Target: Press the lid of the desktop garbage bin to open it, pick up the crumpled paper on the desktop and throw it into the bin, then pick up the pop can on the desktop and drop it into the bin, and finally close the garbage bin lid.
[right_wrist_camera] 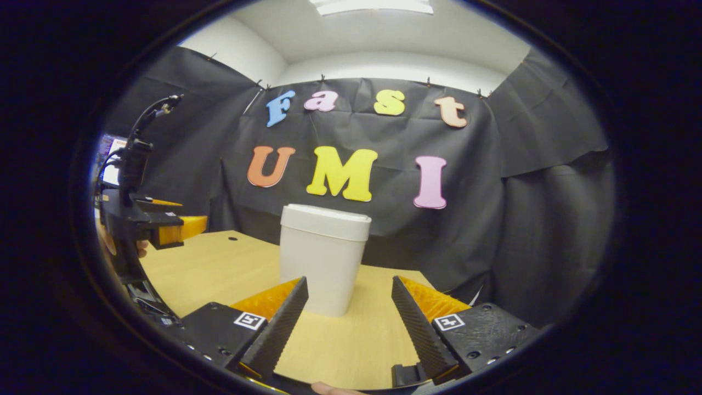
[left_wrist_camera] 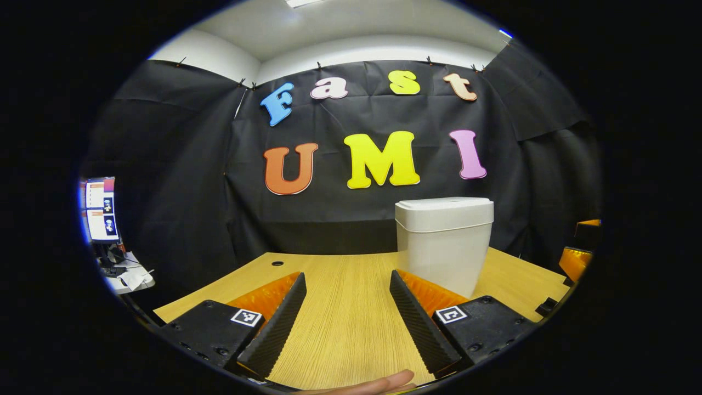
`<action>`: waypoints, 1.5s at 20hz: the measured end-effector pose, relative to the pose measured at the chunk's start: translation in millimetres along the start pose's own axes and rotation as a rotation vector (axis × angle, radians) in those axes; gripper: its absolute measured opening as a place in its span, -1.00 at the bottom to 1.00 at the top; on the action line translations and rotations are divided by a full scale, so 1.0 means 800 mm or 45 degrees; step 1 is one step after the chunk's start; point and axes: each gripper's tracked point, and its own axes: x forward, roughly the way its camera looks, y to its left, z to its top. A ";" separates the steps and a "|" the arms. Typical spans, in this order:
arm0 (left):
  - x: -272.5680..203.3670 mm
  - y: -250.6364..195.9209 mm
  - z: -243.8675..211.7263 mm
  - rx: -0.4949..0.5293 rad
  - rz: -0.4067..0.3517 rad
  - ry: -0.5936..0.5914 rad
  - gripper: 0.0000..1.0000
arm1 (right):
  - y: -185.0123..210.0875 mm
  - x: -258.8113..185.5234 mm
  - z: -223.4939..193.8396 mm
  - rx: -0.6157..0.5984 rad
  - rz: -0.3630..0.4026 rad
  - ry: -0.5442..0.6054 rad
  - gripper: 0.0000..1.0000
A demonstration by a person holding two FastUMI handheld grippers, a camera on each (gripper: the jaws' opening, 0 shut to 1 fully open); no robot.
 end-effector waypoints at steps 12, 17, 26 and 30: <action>0.004 0.001 -0.008 -0.003 0.001 0.029 0.98 | -0.008 0.002 -0.002 -0.017 -0.041 -0.005 0.96; 0.004 0.001 -0.008 0.009 0.006 0.030 0.97 | -0.008 0.003 -0.004 -0.025 -0.043 -0.004 0.90; 0.000 -0.002 -0.002 0.027 0.023 0.015 0.97 | -0.010 0.006 0.005 0.025 -0.021 -0.020 0.91; -0.006 -0.016 0.007 0.079 -0.005 -0.017 0.97 | -0.014 0.011 0.003 0.018 -0.018 -0.021 0.91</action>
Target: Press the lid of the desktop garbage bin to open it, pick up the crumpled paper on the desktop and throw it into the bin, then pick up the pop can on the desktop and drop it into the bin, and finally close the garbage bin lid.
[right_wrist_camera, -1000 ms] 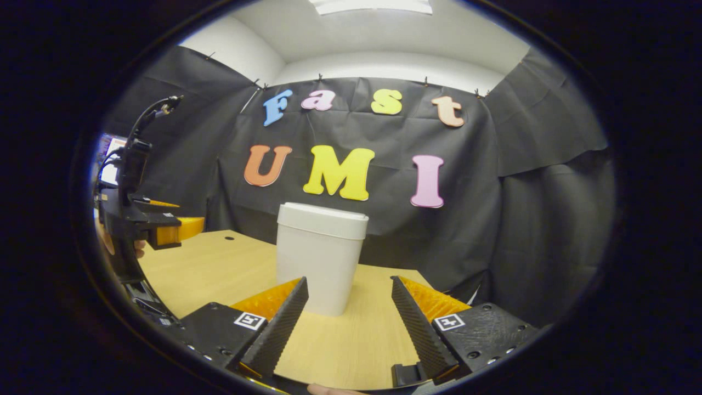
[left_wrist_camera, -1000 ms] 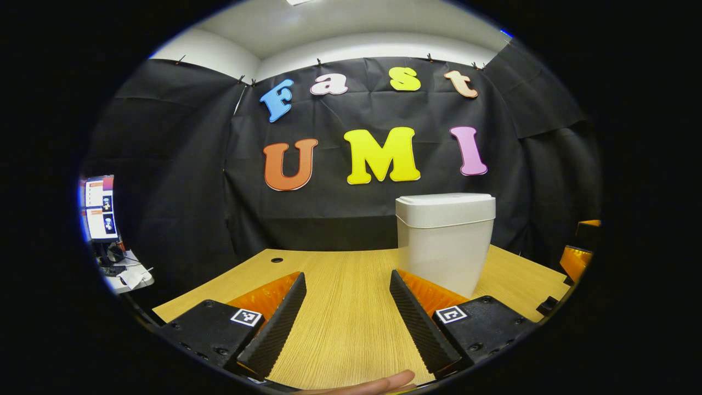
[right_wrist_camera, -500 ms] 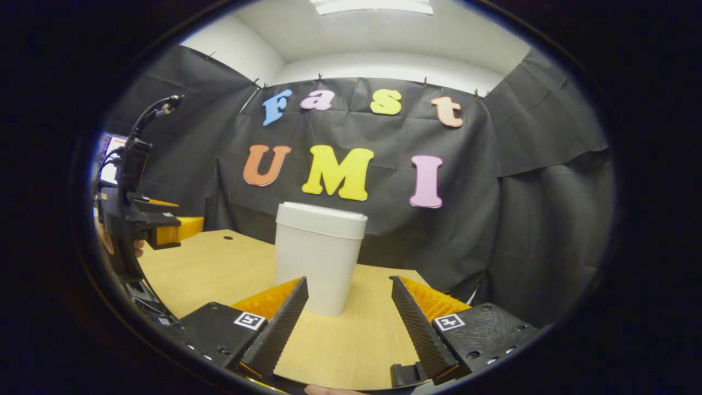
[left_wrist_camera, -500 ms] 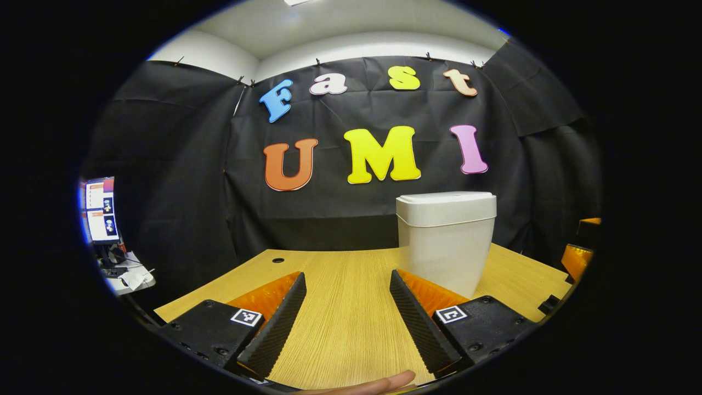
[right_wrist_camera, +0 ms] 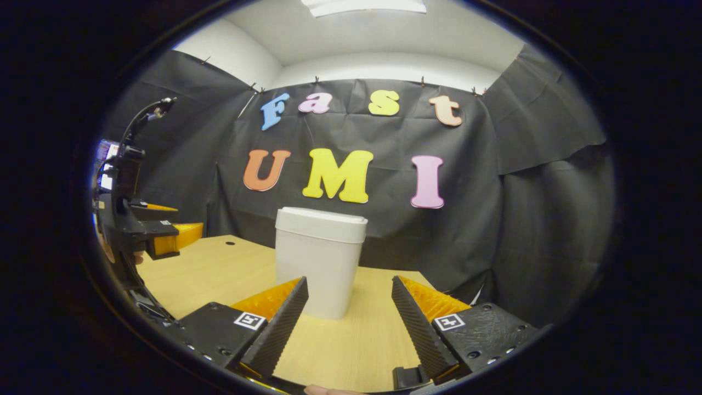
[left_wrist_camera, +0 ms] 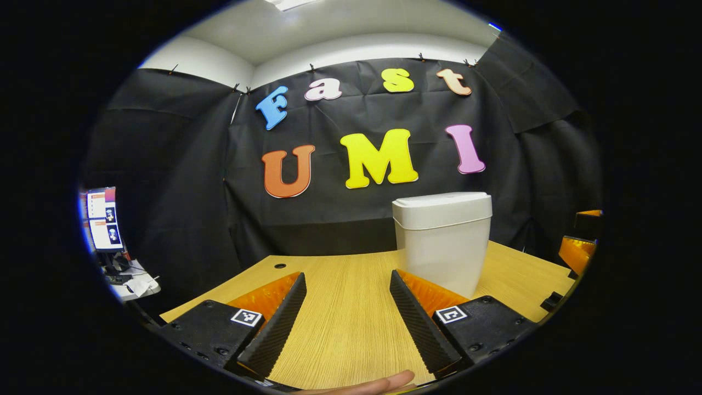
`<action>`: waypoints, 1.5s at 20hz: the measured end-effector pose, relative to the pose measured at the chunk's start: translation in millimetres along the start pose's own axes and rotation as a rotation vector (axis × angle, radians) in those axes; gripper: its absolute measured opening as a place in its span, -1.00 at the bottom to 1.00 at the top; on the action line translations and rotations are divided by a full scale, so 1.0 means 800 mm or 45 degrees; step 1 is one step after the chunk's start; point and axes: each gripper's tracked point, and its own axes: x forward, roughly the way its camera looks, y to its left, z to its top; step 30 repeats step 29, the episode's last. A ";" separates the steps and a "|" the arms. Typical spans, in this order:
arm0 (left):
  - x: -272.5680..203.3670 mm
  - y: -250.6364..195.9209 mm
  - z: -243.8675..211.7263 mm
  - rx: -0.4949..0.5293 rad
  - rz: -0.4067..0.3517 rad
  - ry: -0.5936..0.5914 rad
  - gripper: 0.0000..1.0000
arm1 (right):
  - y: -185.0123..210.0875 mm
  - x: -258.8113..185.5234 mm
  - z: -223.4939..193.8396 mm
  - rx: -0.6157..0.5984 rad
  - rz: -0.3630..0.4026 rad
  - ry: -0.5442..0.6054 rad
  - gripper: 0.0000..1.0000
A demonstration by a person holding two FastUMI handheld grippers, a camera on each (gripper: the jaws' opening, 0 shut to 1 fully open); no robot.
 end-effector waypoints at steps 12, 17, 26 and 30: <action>-0.006 -0.006 0.003 -0.033 -0.021 -0.017 0.96 | 0.000 -0.005 -0.003 -0.011 -0.009 0.003 0.96; -0.006 0.000 0.005 -0.021 -0.005 -0.028 0.96 | 0.010 -0.004 -0.011 -0.032 0.008 0.020 0.96; -0.002 0.001 0.000 -0.041 0.003 -0.012 0.97 | 0.002 -0.001 -0.014 -0.010 -0.005 0.027 0.96; 0.000 -0.003 -0.001 -0.042 -0.008 -0.015 0.96 | -0.001 0.003 -0.016 -0.021 -0.014 0.027 0.91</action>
